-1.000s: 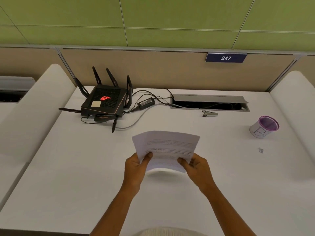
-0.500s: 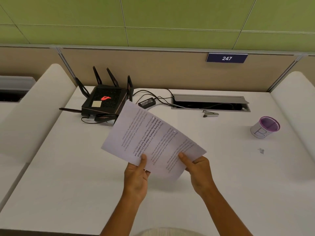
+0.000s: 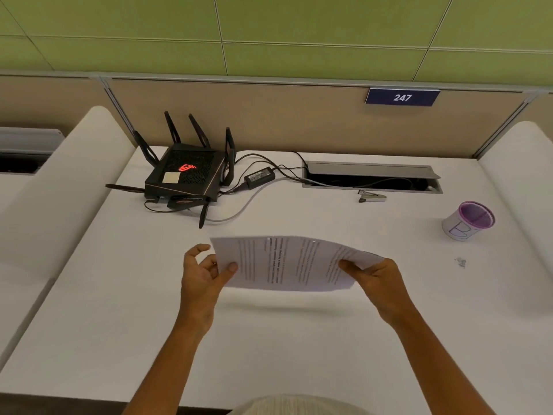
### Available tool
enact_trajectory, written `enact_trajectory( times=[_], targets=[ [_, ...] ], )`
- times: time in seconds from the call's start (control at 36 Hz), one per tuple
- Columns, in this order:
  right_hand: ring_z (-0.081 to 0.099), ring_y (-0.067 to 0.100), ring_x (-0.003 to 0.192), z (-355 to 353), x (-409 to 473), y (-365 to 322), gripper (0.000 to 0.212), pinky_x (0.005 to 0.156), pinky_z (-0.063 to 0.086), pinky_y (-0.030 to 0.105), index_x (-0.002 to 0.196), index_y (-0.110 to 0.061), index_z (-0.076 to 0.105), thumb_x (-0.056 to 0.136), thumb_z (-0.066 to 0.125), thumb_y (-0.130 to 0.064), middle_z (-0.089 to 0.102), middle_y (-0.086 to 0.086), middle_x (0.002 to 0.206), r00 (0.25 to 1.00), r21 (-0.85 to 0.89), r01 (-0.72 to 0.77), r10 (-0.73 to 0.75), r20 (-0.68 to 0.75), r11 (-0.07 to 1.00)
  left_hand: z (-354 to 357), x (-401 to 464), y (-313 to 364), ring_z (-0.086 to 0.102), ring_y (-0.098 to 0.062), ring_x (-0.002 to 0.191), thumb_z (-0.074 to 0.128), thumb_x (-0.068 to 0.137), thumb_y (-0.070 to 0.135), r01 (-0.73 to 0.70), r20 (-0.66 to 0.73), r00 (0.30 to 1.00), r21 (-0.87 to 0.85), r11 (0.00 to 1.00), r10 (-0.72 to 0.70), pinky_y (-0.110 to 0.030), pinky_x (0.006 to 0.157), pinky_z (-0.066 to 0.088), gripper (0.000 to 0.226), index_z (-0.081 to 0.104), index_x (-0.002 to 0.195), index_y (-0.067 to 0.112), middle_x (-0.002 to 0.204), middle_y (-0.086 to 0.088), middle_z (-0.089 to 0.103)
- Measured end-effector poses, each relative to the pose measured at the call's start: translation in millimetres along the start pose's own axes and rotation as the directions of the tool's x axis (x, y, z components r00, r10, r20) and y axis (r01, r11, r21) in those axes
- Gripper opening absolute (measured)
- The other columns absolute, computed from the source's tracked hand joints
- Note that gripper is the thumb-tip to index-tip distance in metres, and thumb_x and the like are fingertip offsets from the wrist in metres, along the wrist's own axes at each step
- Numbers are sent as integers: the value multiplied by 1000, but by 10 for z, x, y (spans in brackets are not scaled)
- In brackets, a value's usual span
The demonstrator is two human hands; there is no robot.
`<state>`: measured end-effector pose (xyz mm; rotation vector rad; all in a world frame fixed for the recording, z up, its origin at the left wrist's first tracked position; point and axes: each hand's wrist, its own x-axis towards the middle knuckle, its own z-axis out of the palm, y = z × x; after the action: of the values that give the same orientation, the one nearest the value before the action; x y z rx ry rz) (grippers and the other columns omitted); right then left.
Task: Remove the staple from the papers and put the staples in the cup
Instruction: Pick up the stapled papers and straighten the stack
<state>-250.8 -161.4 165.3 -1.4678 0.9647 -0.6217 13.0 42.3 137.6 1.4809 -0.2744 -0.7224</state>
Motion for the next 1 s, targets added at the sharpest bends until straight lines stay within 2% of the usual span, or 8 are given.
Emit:
enact_trajectory(
  times=[0.08,0.22,0.39,0.53,0.67,0.75,0.86,1.0],
  targets=[
    [75,4,88,-13,-36,59,20,74,56,15,98,-23,80,94,73,-5,81,-8,94,999,-37,32,-31,25,999,5,-35,-12,78,-12,107,80,90,-2,-43,53,998,50,998,40,-24,86,65,63,49,138,25,111,0,81],
    [76,8,91,29,-56,310,15,77,55,15,102,-15,82,93,74,-6,82,-7,96,998,-110,20,-14,55,994,22,-58,-201,78,-12,95,84,89,5,-57,57,997,214,975,46,-22,78,63,26,77,107,22,101,6,82],
    [77,7,90,134,-74,577,20,71,55,13,100,-29,79,90,79,-11,82,-15,92,990,-116,-132,137,38,984,46,-129,-495,77,-15,98,82,93,14,98,-41,995,207,973,-91,-14,71,60,16,79,102,28,88,19,83],
    [75,1,81,121,-95,558,19,70,55,12,104,-25,78,89,81,-14,82,-11,87,987,-68,-159,156,-41,985,79,-168,-479,76,5,84,78,94,11,93,-25,996,199,976,-89,-9,74,59,19,77,100,29,84,25,81],
    [76,7,91,176,-100,667,20,71,58,14,109,-24,76,91,79,-15,80,-15,94,978,-86,-208,205,-38,974,73,-165,-600,73,-12,95,80,95,15,153,-64,988,193,969,-143,-28,87,58,16,74,105,25,96,9,79],
    [77,10,91,165,-75,603,17,72,60,19,105,-26,78,91,79,-16,82,-12,95,979,-49,-196,193,-57,979,69,-176,-596,75,-15,95,81,94,17,161,-57,987,187,969,-153,-22,78,57,14,76,103,26,94,9,81],
    [78,11,86,101,7,361,16,68,60,20,102,-27,79,91,79,-15,82,-9,96,987,-29,-159,158,-41,987,-4,-175,-604,77,-13,102,83,92,17,151,-28,988,172,973,-149,-18,70,63,26,74,113,29,100,13,84],
    [74,8,81,-10,198,100,9,71,55,23,98,-20,82,91,79,-15,80,-4,92,997,-204,-72,77,14,976,-85,-100,-595,62,-15,133,85,90,16,111,-45,994,229,967,-103,-30,104,54,76,48,155,32,144,5,65]
  ],
)
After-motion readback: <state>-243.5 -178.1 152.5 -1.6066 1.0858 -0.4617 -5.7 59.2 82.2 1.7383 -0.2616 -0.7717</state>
